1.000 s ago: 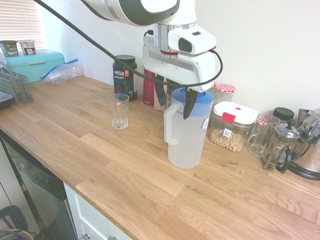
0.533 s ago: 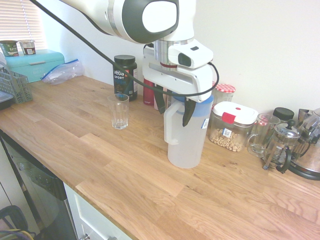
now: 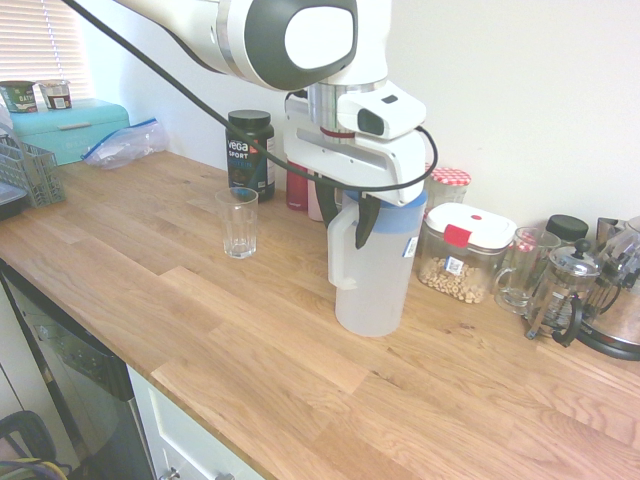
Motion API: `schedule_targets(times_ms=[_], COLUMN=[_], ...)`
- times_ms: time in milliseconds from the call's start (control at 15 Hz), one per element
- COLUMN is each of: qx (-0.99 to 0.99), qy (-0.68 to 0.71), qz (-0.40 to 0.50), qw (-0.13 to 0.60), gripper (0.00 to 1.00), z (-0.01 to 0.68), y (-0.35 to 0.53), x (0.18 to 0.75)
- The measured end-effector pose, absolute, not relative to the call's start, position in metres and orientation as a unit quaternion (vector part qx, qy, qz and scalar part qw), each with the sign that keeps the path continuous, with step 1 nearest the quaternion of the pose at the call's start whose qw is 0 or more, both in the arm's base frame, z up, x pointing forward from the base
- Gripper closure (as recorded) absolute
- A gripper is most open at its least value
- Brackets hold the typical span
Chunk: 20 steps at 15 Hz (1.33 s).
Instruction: Pour me some water
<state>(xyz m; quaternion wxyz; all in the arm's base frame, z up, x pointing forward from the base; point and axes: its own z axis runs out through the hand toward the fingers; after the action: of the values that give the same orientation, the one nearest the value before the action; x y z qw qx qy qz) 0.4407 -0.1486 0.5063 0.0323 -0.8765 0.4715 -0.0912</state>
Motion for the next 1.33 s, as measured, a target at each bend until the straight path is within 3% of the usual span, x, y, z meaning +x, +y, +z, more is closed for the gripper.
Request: schedule_targets(times_ms=[1000, 1333], qx=[-0.877, -0.890], qy=[0.469, 0.433], qz=[-0.098, -0.131], qw=[0.033, 0.054], gripper=[1.00, 1.00], z=[0.507, 0.570], y=[-0.151, -0.145], x=[0.442, 0.426])
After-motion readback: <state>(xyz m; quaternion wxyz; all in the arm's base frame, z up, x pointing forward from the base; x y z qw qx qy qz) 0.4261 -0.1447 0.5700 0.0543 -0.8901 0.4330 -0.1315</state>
